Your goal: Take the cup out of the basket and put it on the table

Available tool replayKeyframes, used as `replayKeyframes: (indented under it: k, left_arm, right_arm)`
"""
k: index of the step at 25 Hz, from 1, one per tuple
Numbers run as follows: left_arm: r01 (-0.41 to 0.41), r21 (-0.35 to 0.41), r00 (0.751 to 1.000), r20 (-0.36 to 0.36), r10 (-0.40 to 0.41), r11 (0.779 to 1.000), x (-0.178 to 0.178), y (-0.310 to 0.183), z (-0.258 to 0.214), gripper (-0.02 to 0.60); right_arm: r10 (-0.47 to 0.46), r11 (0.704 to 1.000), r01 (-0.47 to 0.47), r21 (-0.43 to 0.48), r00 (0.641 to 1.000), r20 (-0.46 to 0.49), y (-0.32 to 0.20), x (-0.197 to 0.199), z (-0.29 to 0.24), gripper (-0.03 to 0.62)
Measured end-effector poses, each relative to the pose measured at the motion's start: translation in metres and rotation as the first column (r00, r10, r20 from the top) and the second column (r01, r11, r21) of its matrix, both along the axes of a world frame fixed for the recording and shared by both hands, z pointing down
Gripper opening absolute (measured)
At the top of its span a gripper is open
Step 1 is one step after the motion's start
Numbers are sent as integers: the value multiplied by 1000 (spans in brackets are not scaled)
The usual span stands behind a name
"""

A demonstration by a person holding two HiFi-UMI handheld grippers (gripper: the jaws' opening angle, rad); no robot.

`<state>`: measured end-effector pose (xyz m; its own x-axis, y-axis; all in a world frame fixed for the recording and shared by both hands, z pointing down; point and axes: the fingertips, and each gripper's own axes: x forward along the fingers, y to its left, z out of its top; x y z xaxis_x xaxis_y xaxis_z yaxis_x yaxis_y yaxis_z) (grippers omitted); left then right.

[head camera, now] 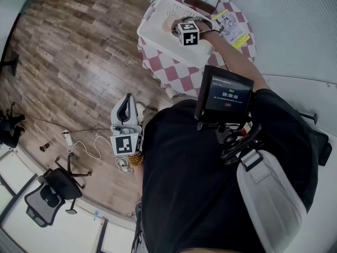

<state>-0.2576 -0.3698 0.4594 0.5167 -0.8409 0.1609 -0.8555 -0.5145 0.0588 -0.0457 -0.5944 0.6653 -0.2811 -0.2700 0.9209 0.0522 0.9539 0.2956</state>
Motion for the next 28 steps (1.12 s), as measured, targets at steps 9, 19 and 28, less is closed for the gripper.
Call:
replayKeyframes:
  k: [9,19,28]
  left_arm:
    - [-194,52,981,14,193,980,-19,-19,-19,6]
    - [-382,95,924,59,378,919,-14,-39,-34,6]
    - [-502,120,865,63,498,857,0,-60,-41,6]
  right_arm:
    - [159,959,-204,198,962,221,5,-15,-134,26]
    - [215,862,-452,231,737,641,62,-40,-268,26]
    - [215,768,-629,120,430,877,123,-40,-332,26]
